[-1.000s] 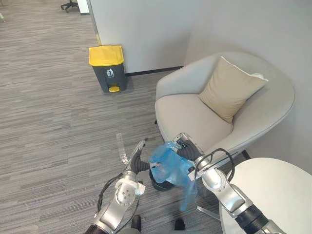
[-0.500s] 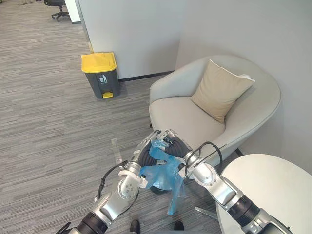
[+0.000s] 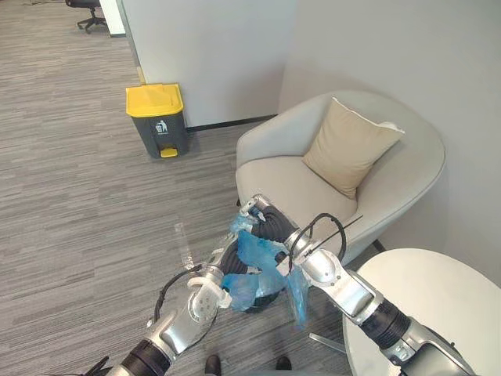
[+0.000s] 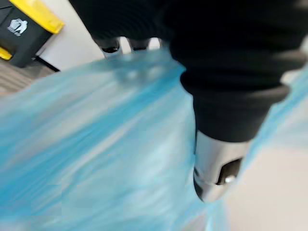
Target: Gather rubbish on tea table into small bin, then transfer packed bag to large trash can.
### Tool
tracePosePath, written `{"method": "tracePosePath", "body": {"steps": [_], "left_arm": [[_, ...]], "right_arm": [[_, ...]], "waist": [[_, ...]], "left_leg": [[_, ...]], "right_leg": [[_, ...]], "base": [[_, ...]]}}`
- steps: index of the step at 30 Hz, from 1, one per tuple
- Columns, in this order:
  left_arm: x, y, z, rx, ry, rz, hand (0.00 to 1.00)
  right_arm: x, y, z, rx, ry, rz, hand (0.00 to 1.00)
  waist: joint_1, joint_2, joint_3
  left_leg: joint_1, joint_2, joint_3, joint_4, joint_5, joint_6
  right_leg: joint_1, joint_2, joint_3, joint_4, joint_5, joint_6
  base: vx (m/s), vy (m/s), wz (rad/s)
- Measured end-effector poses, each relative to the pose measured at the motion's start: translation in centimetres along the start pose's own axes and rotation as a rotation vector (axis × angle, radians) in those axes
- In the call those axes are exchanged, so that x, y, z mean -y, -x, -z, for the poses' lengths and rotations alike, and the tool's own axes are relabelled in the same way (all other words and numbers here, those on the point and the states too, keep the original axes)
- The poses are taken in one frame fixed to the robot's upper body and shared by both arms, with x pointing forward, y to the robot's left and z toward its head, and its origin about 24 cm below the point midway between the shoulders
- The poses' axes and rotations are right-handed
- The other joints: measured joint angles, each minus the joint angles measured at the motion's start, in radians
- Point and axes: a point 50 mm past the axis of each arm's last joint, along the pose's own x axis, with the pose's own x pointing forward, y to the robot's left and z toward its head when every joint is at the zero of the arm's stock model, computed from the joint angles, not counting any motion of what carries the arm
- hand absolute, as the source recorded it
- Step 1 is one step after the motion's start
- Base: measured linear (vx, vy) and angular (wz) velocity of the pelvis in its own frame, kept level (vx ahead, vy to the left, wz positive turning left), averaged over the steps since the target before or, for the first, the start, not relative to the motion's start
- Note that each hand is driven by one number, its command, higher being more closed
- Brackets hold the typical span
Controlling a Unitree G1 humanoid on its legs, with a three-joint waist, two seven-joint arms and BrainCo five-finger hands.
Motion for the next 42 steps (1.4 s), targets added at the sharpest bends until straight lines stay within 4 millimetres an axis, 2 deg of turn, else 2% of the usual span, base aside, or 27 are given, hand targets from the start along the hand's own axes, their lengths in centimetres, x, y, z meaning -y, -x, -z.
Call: {"method": "tracePosePath", "body": {"steps": [7, 12, 19, 24, 26, 27, 31, 42], "left_arm": [[1.0, 0.4, 1.5, -0.098, 0.043, 0.001, 0.00], [1.0, 1.0, 2.3, -0.150, 0.059, -0.017, 0.00], [0.8, 1.4, 2.9, -0.208, 0.109, -0.069, 0.00], [2.5, 0.8, 1.9, -0.229, 0.139, -0.087, 0.00], [2.7, 0.5, 1.5, -0.225, 0.139, -0.095, 0.00], [2.6, 0.3, 1.4, -0.221, 0.131, -0.109, 1.00], [2.3, -0.3, 1.7, -0.233, 0.103, -0.134, 1.00], [2.0, -0.3, 2.1, -0.275, 0.136, -0.176, 1.00]], "right_arm": [[-0.6, -0.7, -0.7, 0.028, -0.072, 0.013, 1.00], [-0.7, -1.4, -1.3, 0.059, -0.100, 0.014, 1.00], [-1.6, -2.1, -2.2, 0.092, -0.208, 0.005, 1.00], [-4.8, -2.5, -3.1, 0.111, -0.287, -0.082, 1.00], [-5.3, -2.5, -3.3, 0.112, -0.299, -0.101, 1.00], [-5.5, -2.5, -3.3, 0.113, -0.311, -0.098, 1.00], [-6.0, -2.3, -3.3, 0.100, -0.374, -0.096, 1.00], [-7.0, -1.5, -2.9, 0.066, -0.456, -0.113, 1.00]], "waist": [[0.000, -0.003, -0.002], [0.001, -0.004, -0.003], [0.003, -0.019, -0.012], [0.004, -0.019, -0.012], [0.004, -0.020, -0.012], [0.004, -0.019, -0.012], [0.003, -0.020, -0.012], [-0.004, -0.021, -0.012]], "left_leg": [[0.003, 0.009, 0.008, 0.000, -0.001, -0.003], [0.003, 0.009, 0.009, 0.000, -0.001, -0.003], [0.003, 0.010, 0.009, 0.000, -0.002, -0.004], [0.003, 0.011, 0.007, 0.000, -0.003, -0.006], [0.003, 0.010, 0.007, 0.000, -0.003, -0.006], [0.003, 0.011, 0.007, 0.000, -0.003, -0.006], [0.005, 0.011, 0.007, 0.000, -0.003, -0.006], [0.007, 0.011, 0.009, 0.000, -0.003, -0.006]], "right_leg": [[-0.004, 0.004, 0.009, 0.001, 0.001, -0.001], [-0.005, 0.005, 0.010, 0.001, 0.001, -0.001], [-0.002, 0.005, 0.010, 0.001, 0.001, -0.001], [-0.002, 0.005, 0.009, 0.002, 0.001, -0.002], [-0.003, 0.005, 0.009, 0.004, 0.001, -0.002], [-0.003, 0.005, 0.009, 0.007, 0.001, -0.002], [-0.006, 0.005, 0.009, 0.015, -0.001, -0.002], [-0.005, 0.005, 0.010, 0.015, -0.001, -0.002]], "base": [[-0.01, -0.003, -0.03], [0.00, 0.000, 0.00], [0.00, 0.000, 0.00], [0.00, 0.000, 0.00], [0.00, 0.000, 0.00], [0.00, 0.000, 0.00], [0.00, 0.000, 0.00], [0.00, 0.000, 0.00]]}}
